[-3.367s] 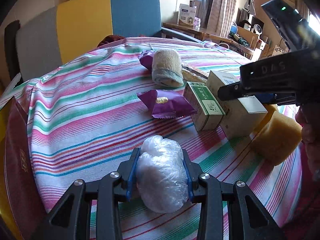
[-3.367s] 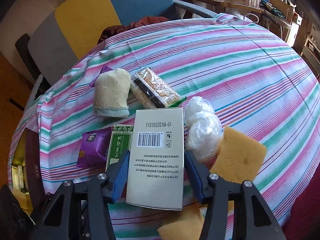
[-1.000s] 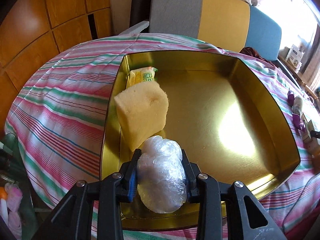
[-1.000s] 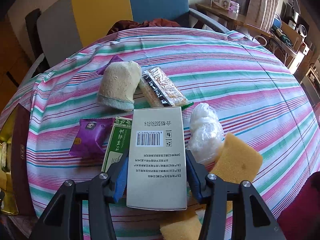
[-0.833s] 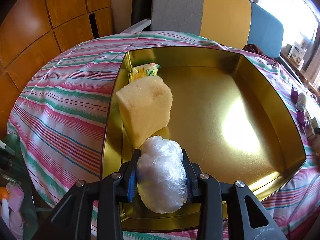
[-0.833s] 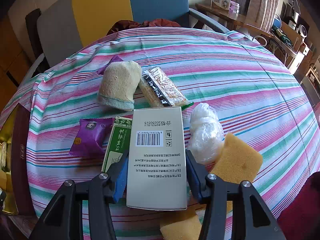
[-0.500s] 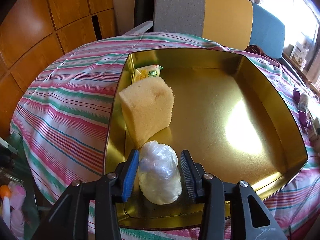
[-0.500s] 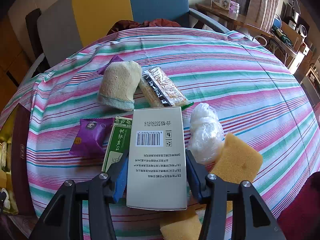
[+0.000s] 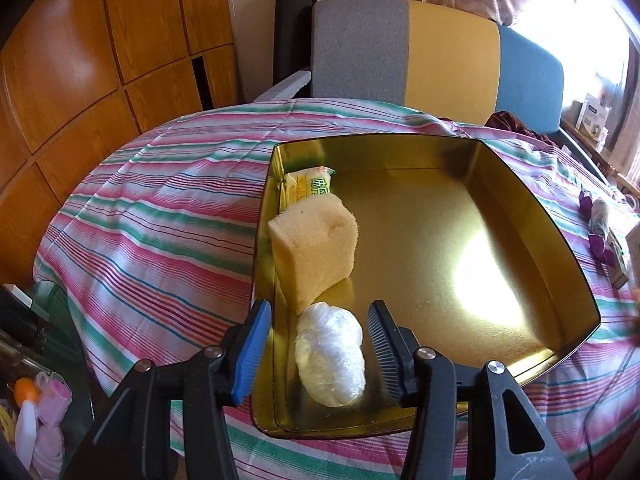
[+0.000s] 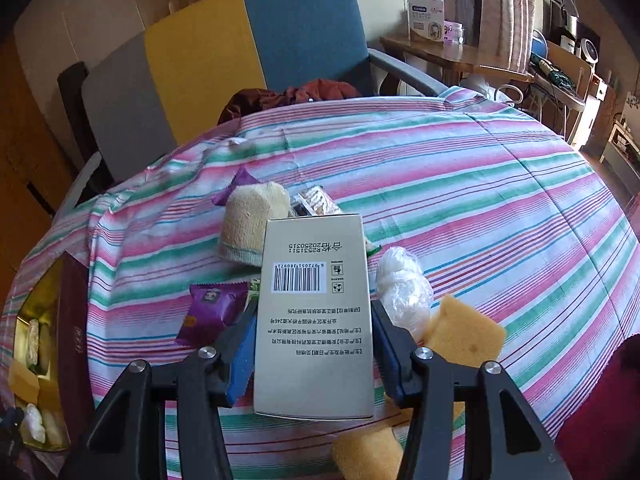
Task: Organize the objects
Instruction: 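Carry the plastic bundle into the gold tray and open the left tool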
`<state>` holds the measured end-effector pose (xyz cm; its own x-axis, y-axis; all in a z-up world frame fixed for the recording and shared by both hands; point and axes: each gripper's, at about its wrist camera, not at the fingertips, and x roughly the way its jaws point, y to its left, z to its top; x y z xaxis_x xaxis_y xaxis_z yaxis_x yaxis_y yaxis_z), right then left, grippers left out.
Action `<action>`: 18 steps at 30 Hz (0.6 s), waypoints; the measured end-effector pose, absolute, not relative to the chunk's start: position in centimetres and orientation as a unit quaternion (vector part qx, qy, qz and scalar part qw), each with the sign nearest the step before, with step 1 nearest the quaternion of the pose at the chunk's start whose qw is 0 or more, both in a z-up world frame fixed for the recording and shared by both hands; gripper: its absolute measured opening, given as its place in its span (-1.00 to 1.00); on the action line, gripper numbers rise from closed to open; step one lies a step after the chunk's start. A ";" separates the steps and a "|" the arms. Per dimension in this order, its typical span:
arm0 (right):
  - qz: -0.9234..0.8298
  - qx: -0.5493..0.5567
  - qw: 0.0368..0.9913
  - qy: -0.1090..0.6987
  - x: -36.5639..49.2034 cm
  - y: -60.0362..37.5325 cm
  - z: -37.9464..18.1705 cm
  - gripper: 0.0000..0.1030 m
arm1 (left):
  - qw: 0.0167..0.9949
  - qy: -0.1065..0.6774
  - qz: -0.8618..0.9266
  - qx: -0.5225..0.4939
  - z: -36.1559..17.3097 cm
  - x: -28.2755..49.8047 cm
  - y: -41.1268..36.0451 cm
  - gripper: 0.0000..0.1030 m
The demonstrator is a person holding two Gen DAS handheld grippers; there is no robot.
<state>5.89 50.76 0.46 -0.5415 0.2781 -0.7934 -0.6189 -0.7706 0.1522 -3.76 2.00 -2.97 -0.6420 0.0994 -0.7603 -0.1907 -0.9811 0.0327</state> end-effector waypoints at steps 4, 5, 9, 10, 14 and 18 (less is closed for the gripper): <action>0.866 -0.378 0.247 0.216 6.0 49.4 2.7 0.01 | 0.077 0.043 0.906 -0.413 -2.8 -3.7 1.2 0.05; 0.871 -0.374 0.240 0.212 5.8 48.8 3.4 0.01 | 0.077 0.040 0.907 -0.413 -2.9 -3.6 1.1 0.06; 0.891 -0.361 0.194 0.197 4.6 45.2 5.7 0.01 | 0.077 0.033 0.907 -0.412 -3.0 -3.4 0.7 0.10; 0.896 -0.359 0.178 0.191 4.0 44.0 6.3 0.01 | 0.077 0.031 0.907 -0.412 -3.0 -3.4 0.6 0.11; 0.910 -0.361 0.108 0.173 2.0 38.9 7.7 0.01 | 0.077 0.023 0.908 -0.411 -2.9 -3.2 0.2 0.15; 0.911 -0.381 0.023 0.159 -0.5 32.8 8.0 0.01 | 0.073 0.007 0.910 -0.408 -2.7 -3.0 -0.7 0.15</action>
<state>-0.55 32.83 7.98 -0.7089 -0.0803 -0.7008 -0.1623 -0.9483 0.2729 -3.01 -0.75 -2.67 -0.6564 0.1274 -0.7436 -0.1393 -0.9892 -0.0465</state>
